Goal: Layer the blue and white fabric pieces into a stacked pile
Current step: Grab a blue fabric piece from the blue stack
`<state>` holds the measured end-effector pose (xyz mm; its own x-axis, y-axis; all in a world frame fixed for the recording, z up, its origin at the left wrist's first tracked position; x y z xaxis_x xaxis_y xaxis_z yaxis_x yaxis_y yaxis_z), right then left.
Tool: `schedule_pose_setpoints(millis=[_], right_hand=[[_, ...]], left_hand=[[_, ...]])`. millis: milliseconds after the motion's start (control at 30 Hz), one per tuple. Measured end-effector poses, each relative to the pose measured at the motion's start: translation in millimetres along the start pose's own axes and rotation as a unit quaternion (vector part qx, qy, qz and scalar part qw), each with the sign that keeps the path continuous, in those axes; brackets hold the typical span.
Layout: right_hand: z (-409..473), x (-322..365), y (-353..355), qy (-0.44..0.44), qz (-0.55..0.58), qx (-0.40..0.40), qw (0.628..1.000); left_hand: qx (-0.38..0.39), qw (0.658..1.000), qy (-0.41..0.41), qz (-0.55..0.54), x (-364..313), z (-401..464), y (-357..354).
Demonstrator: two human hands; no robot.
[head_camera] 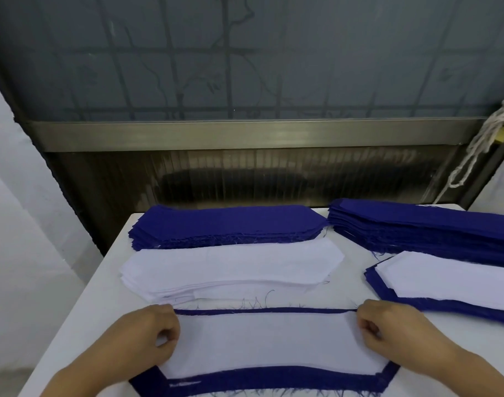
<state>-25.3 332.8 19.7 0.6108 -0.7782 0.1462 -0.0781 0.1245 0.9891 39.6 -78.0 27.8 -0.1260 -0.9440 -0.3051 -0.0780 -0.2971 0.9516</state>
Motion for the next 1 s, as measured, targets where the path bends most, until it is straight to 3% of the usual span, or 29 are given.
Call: schedule_pose_setpoints(millis=[267,533,767,1000], right_hand=[[71.0,6.5,31.3,0.002,0.082,-0.123,0.989],[160.7,10.8,35.4,0.016,0.082,-0.164,0.983],[216.4,-10.7,21.8,-0.042,0.116,-0.121,0.985],[235.8,-22.5,9.7,-0.057,0.129,-0.081,0.987]], left_hand=[[-0.089,0.995,0.042,-0.02,-23.4,67.7,13.0],[-0.142,0.988,0.03,-0.045,-40.1,147.7,18.1],[-0.102,0.985,0.109,-0.091,-35.8,197.1,10.9],[-0.09,0.987,0.115,-0.067,-35.1,213.9,3.4]])
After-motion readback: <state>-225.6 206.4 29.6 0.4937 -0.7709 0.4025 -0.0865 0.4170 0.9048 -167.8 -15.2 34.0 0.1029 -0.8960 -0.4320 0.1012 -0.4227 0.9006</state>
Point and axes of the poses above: each hand's wrist, its own z-axis towards the middle knuckle, its own y-axis out of the back of the hand, x = y × z, the point moved 4 cm from there along z, towards the middle knuckle, and after that the axes turned 9 degrees about y, right-handed, at the moved point
